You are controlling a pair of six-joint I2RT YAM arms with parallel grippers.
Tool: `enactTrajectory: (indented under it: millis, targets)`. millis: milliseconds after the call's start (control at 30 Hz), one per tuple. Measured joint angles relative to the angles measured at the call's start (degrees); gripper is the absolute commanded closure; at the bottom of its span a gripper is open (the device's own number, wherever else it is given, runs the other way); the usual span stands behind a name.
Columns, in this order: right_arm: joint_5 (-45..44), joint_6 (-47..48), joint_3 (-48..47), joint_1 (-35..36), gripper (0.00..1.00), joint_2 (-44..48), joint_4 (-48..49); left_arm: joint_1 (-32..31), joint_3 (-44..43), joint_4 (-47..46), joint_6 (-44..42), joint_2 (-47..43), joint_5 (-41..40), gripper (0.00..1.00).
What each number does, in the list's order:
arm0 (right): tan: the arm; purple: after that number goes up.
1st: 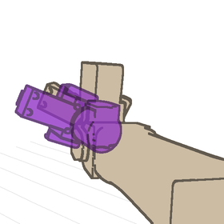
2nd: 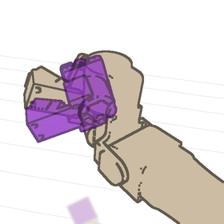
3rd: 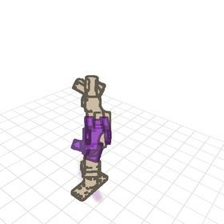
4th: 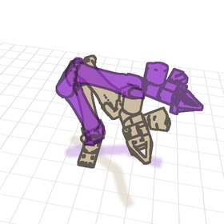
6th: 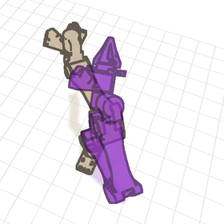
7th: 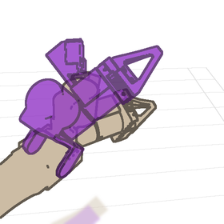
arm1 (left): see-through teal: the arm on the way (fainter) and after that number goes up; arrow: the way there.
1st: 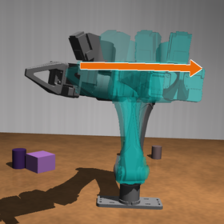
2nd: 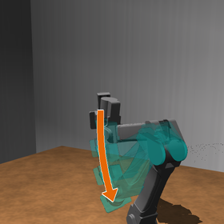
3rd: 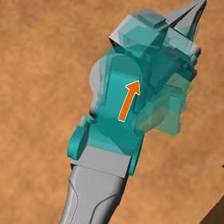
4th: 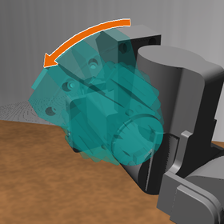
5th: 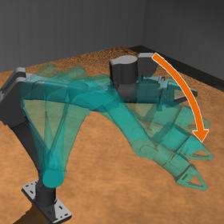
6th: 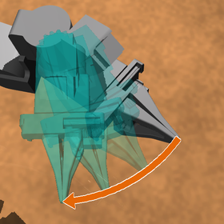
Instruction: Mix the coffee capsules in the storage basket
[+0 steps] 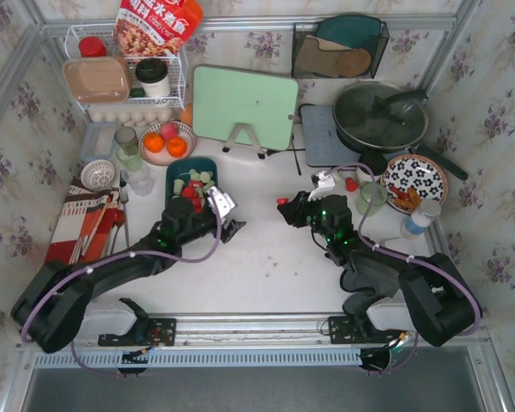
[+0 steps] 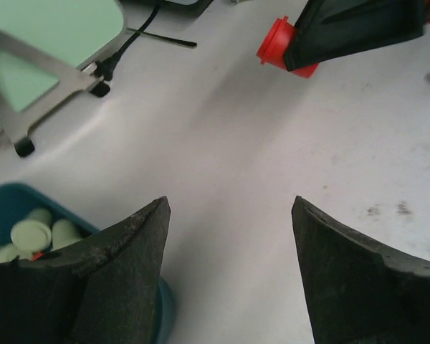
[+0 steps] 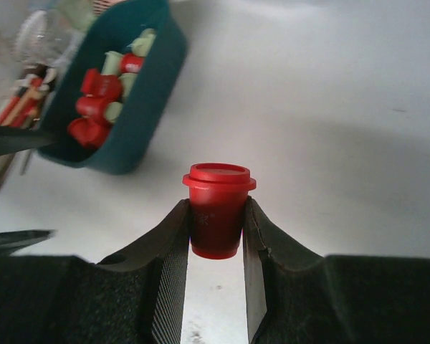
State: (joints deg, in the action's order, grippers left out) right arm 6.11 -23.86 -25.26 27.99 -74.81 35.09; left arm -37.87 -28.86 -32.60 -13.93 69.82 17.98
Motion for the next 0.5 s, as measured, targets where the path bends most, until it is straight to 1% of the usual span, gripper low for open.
enactTrajectory:
  millis: [133, 267, 500]
  targets:
    - [3.4, -2.1, 1.0, 0.1, 0.87, 1.6, 3.1, -1.7, -3.5, -4.3, -8.1, 8.1, 1.5, 0.27]
    - [6.1, -4.6, 1.1, 0.1, 0.87, 2.8, 5.2, -3.6, -7.1, -9.3, -13.7, 14.8, 3.5, 0.26]
    - [9.6, -7.3, 1.2, 0.6, 0.87, 2.1, 7.1, -7.2, -12.6, -11.8, -21.2, 21.1, 4.2, 0.26]
